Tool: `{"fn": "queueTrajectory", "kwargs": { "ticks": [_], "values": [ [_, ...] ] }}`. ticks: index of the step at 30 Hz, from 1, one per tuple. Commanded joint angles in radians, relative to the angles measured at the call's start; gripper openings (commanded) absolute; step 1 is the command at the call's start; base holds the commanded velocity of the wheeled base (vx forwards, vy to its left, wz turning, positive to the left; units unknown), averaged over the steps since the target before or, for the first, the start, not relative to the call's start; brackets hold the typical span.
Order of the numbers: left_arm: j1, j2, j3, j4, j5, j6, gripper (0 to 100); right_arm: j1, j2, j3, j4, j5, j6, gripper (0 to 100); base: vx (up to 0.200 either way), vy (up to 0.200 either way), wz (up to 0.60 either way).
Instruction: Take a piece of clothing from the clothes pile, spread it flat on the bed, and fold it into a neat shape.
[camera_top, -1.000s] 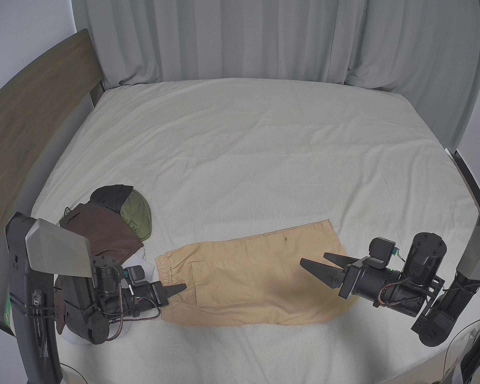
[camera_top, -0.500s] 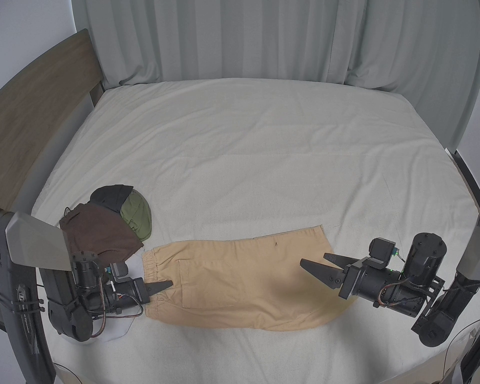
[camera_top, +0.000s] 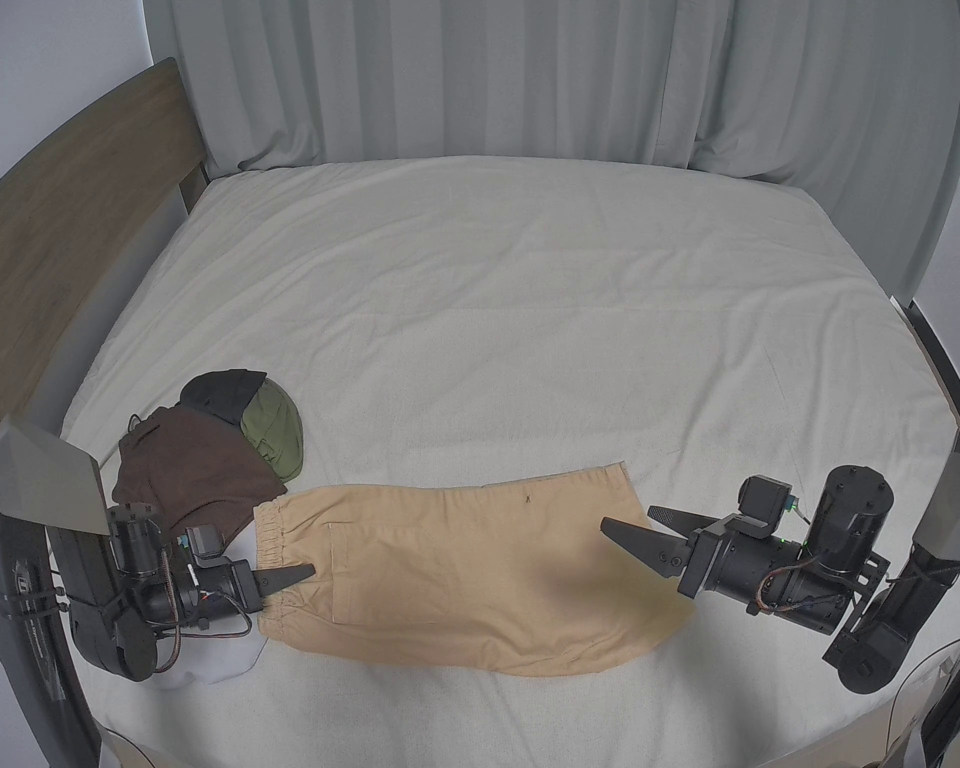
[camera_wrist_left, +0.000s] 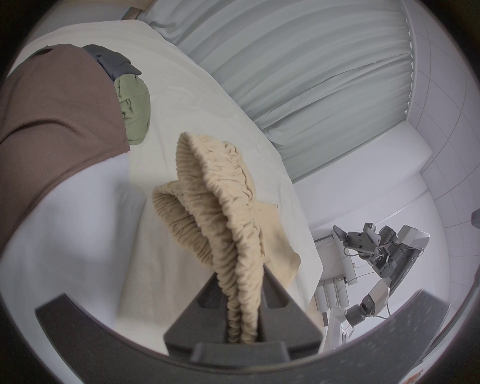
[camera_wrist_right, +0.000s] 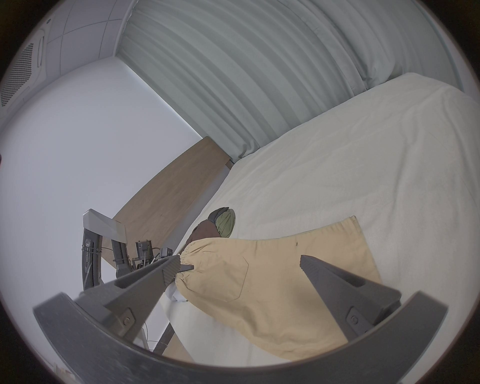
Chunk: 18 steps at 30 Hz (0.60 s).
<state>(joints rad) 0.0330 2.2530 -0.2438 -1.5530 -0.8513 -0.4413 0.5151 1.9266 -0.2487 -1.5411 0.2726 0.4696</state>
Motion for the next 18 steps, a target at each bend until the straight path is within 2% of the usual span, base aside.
{"fn": "queueTrajectory", "kwargs": {
  "ticks": [1, 8, 18],
  "values": [
    [0.028, -0.021, 0.008, -0.001, -0.015, -0.001, 0, 0.002, 0.002, -0.001, -0.001, 0.000, 0.000, 100, 0.000, 0.000, 0.00],
    [0.073, -0.039, 0.009, -0.001, -0.052, -0.001, 0, 0.000, -0.001, -0.001, -0.001, -0.001, -0.002, 100, 0.000, 0.000, 0.00],
    [0.058, -0.043, -0.029, -0.001, -0.037, -0.027, 0, -0.006, -0.009, -0.003, -0.001, 0.000, -0.002, 100, 0.000, 0.000, 0.00]
  ]
}}
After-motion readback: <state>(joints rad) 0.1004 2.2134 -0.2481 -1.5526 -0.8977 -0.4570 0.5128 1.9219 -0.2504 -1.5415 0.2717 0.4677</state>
